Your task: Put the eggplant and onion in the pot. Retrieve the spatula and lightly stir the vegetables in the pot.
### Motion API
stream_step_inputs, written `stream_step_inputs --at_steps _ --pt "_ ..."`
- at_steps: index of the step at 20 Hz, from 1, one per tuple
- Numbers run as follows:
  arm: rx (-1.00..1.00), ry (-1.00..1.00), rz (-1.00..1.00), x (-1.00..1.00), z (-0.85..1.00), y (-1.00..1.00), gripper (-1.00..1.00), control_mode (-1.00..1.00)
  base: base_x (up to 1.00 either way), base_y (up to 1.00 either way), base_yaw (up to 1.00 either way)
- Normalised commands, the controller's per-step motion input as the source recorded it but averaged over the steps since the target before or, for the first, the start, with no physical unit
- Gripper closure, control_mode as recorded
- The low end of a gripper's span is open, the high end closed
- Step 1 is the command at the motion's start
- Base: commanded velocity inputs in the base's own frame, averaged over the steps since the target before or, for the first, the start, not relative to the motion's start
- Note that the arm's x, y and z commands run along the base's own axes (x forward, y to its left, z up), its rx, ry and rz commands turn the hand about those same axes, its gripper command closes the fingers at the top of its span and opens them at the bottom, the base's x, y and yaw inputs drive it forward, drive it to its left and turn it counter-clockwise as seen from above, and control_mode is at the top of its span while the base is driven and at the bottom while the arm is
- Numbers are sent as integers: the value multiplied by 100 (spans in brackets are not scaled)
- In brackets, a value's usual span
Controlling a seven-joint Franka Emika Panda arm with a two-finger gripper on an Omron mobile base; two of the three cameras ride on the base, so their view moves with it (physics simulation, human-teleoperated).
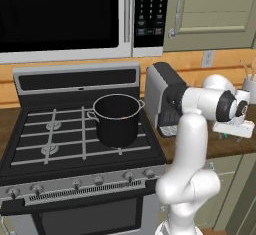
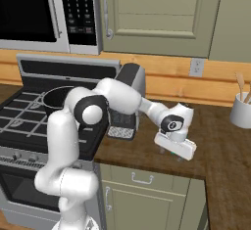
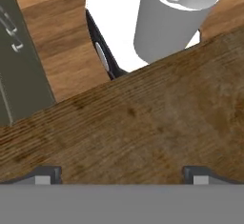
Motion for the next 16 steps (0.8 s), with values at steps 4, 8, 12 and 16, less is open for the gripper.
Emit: stream_step_inputs --at_steps 4,8,12,16 --pt "-13 -9 4 35 -41 4 -100 -100 0 0 0" --pt "-16 -9 4 21 -34 10 -100 -100 0 0 0" --pt "-11 -7 5 2 -43 8 100 -100 0 0 0" --pt "-17 -15 4 23 -40 21 100 -100 0 0 0"
